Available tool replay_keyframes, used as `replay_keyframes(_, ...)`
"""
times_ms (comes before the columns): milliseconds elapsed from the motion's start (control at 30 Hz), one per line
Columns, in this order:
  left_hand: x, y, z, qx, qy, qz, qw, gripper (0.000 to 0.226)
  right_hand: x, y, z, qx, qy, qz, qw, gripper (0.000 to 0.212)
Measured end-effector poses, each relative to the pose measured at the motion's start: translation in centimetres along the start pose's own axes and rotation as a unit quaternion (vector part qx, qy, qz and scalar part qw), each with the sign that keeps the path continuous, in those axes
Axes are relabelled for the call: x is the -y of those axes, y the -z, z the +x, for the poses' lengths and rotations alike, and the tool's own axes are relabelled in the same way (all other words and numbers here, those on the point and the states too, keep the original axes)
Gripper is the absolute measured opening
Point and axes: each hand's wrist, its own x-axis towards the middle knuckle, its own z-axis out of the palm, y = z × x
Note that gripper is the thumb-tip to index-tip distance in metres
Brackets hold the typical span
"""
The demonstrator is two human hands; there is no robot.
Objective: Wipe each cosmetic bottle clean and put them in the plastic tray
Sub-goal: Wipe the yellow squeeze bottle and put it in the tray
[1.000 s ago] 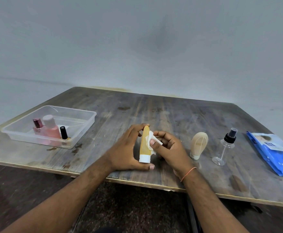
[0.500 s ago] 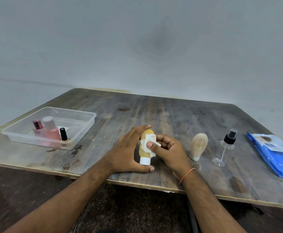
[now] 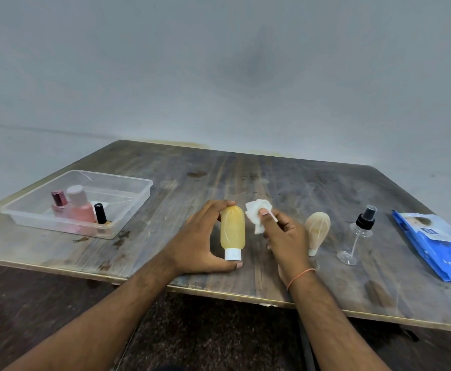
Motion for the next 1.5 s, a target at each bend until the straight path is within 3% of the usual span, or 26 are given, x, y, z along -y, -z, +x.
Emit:
replay_keyframes(200, -0.1, 0.1, 0.2, 0.019, -0.009, 0.002, 1.0, 0.118, -0.2, 0.3, 0.2, -0.037, 0.072, -0.074, 0.994, 0.012)
replay_keyframes(367, 0.0, 0.0, 0.3, 0.019, -0.004, 0.013, 1.0, 0.118, 0.0, -0.5, -1.1, 0.012, 0.121, -0.142, 0.982, 0.016)
replay_keyframes(467, 0.1, -0.1, 0.3, 0.005, -0.006, 0.012, 1.0, 0.116, -0.1, -0.5, -1.4, 0.053, 0.198, -0.221, 0.954, 0.01)
replay_keyframes(700, 0.5, -0.3, 0.2, -0.015, 0.02, 0.012, 1.0, 0.113, -0.4, -0.2, -2.3, 0.153, 0.243, -0.224, 0.931, 0.01)
replay_keyframes(1033, -0.1, 0.1, 0.3, 0.021, -0.016, -0.013, 1.0, 0.113, 0.0, -0.5, -1.8, 0.033, 0.258, -0.294, 0.92, 0.004)
replay_keyframes(1200, -0.4, 0.1, 0.4, 0.047, -0.026, -0.015, 0.998, 0.11, 0.1, -0.7, -1.6, 0.012, 0.248, -0.29, 0.924, 0.007)
replay_keyframes(1333, -0.3, -0.1, 0.4, 0.043, -0.019, -0.02, 0.999, 0.112, 0.1, -0.6, -1.7, 0.08, 0.244, -0.248, 0.934, 0.015)
replay_keyframes(1500, -0.1, -0.3, 0.4, 0.027, 0.002, -0.013, 1.0, 0.113, 0.4, -0.6, -2.6, 0.176, 0.299, -0.256, 0.902, 0.015)
